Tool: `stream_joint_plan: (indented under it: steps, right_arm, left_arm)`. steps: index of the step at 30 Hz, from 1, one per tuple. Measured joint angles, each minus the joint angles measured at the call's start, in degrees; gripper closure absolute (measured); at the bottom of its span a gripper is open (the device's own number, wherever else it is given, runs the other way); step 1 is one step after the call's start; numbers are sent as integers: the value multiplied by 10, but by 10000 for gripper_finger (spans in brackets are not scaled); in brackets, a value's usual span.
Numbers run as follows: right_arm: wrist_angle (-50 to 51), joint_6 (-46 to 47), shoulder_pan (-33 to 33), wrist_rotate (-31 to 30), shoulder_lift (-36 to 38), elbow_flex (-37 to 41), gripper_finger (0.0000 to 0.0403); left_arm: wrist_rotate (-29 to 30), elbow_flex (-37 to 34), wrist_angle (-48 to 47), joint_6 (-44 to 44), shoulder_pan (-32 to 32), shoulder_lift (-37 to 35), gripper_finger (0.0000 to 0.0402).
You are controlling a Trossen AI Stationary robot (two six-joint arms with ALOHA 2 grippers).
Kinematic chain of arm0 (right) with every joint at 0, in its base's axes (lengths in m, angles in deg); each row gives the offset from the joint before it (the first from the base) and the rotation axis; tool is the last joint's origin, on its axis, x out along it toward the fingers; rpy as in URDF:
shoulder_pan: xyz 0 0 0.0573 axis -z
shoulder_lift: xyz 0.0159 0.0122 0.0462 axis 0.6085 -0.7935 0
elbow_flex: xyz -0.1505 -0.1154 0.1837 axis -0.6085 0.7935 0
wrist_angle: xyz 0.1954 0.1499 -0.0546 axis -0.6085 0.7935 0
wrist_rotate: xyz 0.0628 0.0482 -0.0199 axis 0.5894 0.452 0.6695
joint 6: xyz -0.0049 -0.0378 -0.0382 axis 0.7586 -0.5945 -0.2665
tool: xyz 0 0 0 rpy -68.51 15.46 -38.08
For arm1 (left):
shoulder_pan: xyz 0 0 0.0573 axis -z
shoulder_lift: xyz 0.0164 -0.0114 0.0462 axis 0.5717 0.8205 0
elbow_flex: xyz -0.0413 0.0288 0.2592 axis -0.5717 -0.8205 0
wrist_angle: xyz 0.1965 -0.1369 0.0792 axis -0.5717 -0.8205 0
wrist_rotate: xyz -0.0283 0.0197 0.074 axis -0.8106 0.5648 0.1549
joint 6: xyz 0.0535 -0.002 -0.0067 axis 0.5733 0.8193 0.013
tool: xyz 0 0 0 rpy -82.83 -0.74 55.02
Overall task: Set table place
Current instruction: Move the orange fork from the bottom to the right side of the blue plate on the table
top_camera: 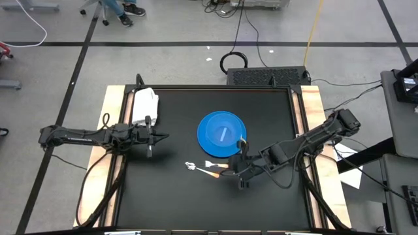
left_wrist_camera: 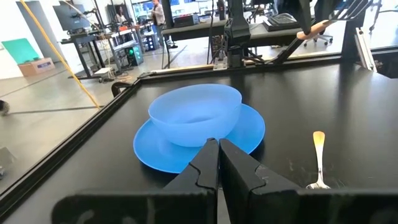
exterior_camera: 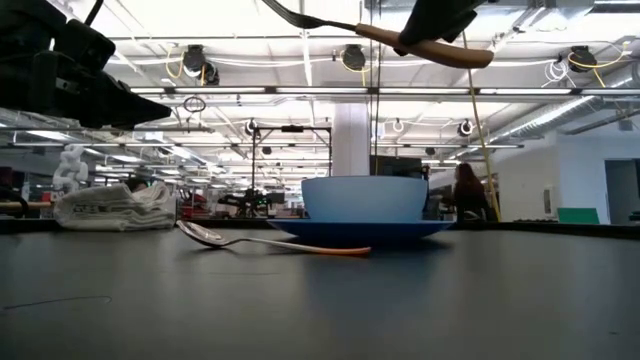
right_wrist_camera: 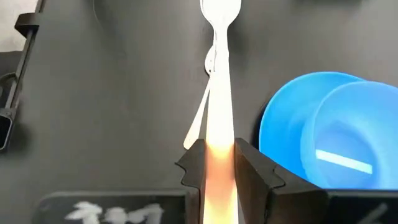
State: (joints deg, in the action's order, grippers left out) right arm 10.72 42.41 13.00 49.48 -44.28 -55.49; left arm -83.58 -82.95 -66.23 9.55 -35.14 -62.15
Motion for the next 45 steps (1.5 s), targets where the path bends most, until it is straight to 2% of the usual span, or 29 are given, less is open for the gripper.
stream_joint_plan:
  steps: [6, 13, 22, 30, 45]
  right_arm:
    - [3, 0, 0, 0, 0, 0, 355]
    - [30, 7, 10, -3, 34, 0, 354]
    - [77, 23, 7, -64, 88, 0, 354]
    - [104, 35, 8, -90, 109, 0, 354]
    - [110, 43, 8, -95, 120, 0, 354]
  left_arm:
    - [0, 0, -1, 0, 0, 0, 382]
    - [0, 0, -2, -3, 0, 0, 382]
    - [0, 0, 1, -6, 0, 0, 382]
    - [0, 0, 1, -5, 0, 0, 382]
    - [2, 0, 1, 6, 0, 0, 382]
